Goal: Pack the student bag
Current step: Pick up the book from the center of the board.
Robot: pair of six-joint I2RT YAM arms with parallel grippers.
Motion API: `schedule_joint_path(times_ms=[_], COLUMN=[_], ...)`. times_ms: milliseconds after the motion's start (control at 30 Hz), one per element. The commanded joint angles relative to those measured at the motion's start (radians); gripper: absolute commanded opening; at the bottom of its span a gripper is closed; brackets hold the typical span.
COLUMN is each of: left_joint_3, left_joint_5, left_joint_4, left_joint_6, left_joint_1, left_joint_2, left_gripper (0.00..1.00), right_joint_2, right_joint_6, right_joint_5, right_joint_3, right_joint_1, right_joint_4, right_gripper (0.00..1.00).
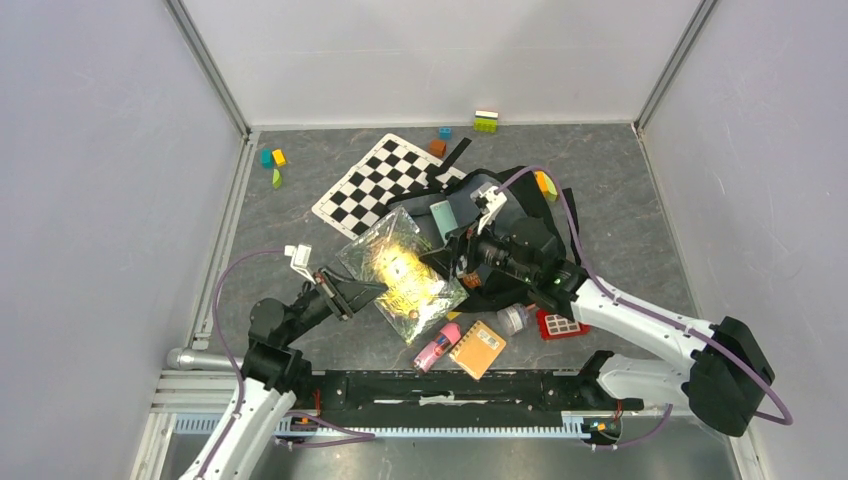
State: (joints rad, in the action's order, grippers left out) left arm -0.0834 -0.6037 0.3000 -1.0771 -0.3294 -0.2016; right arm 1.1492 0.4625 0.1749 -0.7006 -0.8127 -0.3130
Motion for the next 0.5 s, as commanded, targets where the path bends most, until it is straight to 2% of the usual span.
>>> schedule_joint_path(times_ms=[0, 167, 267, 300, 333, 367, 400, 433, 467], left_joint_3=[-0.117, -0.155, -0.171, -0.174, -0.174, -0.171, -0.165, -0.161, -0.161], left_joint_5=[-0.046, -0.101, -0.13, -0.136, -0.139, -0.14, -0.139, -0.137, -0.136], left_joint_4=[0.026, 0.004, -0.016, -0.02, -0.012, 0.009, 0.038, 0.055, 0.059], left_joint_6=[-0.023, -0.019, -0.011, -0.017, -0.031, -0.049, -0.075, -0.09, -0.093], left_joint_1=[-0.002, -0.002, -0.002, -0.002, -0.001, -0.001, -0.001, -0.002, -0.001], left_joint_2=[0.017, 0.005, -0.008, -0.015, -0.018, -0.019, -0.02, -0.02, -0.019], left_gripper=[0.02, 0.02, 0.03, 0.09, 0.25, 0.47, 0.76, 0.95, 0.99], right_joint_2=[0.008, 0.066, 0.107, 0.11, 0.104, 0.097, 0.085, 0.075, 0.066], right_joint_6=[-0.089, -0.088, -0.008, 0.027, 0.055, 0.096, 0.141, 0.205, 0.266], right_joint_5=[0.172, 0.434, 0.536, 0.537, 0.52, 0.51, 0.497, 0.484, 0.476], right_joint_3=[-0.057, -0.129, -0.147, -0.138, -0.126, -0.104, -0.077, -0.044, -0.013], right_joint_1=[0.014, 0.014, 0.011, 0.012, 0.012, 0.012, 0.012, 0.012, 0.012], right_joint_4=[0.029, 0.025, -0.045, -0.076, -0.115, -0.173, -0.24, -0.33, -0.408], right_gripper=[0.98, 0.85, 0.59, 0.47, 0.33, 0.18, 0.03, 0.0, 0.0])
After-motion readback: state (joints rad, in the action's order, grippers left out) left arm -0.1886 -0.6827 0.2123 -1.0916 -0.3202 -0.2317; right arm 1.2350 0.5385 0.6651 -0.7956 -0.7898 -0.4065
